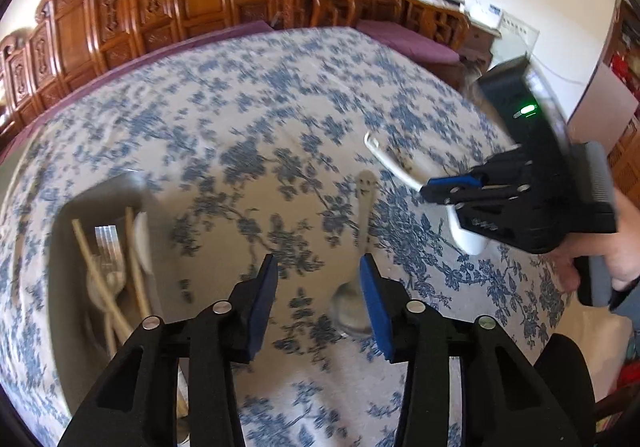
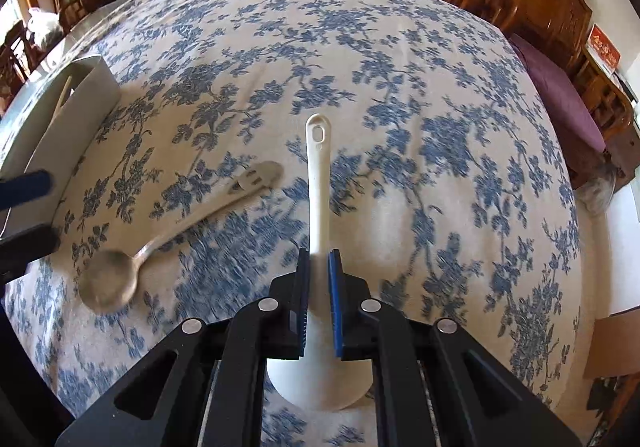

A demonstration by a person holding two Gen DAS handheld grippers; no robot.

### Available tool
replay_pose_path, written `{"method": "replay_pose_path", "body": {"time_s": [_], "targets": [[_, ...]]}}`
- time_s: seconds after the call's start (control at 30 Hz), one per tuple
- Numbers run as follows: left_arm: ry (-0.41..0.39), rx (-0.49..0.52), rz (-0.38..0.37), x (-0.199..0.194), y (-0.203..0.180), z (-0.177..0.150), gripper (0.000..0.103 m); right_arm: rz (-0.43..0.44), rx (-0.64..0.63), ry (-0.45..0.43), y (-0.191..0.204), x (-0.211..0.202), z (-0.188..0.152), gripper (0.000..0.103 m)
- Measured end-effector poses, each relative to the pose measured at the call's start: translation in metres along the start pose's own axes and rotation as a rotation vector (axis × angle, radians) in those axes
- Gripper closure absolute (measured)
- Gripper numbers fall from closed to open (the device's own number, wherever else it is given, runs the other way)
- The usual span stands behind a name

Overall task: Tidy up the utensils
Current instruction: 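Lift the white ladle with the right gripper while the left grasps the smiley metal spoon, then carry the smiley metal spoon into the tray with the left gripper and release it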

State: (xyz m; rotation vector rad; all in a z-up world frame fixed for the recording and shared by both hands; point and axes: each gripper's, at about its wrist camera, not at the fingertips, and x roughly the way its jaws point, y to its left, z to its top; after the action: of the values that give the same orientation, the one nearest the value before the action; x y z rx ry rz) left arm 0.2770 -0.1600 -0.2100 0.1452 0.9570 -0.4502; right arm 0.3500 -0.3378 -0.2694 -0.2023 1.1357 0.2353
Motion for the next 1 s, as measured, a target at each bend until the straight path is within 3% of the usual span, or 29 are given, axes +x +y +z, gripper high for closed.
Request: {"method": "replay_pose_path", "body": {"time_s": [0.13, 0.57, 0.67, 0.73, 1.0], "targets": [[0.072, 0.004, -0.023, 0.026, -0.007, 0.004, 0.077, 0.022, -0.005, -0.013, -0.009, -0.008, -0.017, 0.092], [0.203, 0.052, -0.030, 0.072, -0.029, 0.021, 0.090, 0.069, -0.012, -0.040, -0.020, -0.020, -0.046, 0.092], [0.207, 0.056, -0.019, 0.074, -0.032, 0.024, 0.090, 0.079, -0.001, -0.041, -0.023, -0.019, -0.049, 0.092], [0.211, 0.066, -0.003, 0.075, -0.033, 0.025, 0.097, 0.085, 0.005, -0.042, -0.024, -0.019, -0.050, 0.092], [0.191, 0.063, -0.020, 0.057, -0.027, 0.013, 0.098, 0.101, -0.001, -0.063, -0.012, -0.030, -0.052, 0.092]]}}
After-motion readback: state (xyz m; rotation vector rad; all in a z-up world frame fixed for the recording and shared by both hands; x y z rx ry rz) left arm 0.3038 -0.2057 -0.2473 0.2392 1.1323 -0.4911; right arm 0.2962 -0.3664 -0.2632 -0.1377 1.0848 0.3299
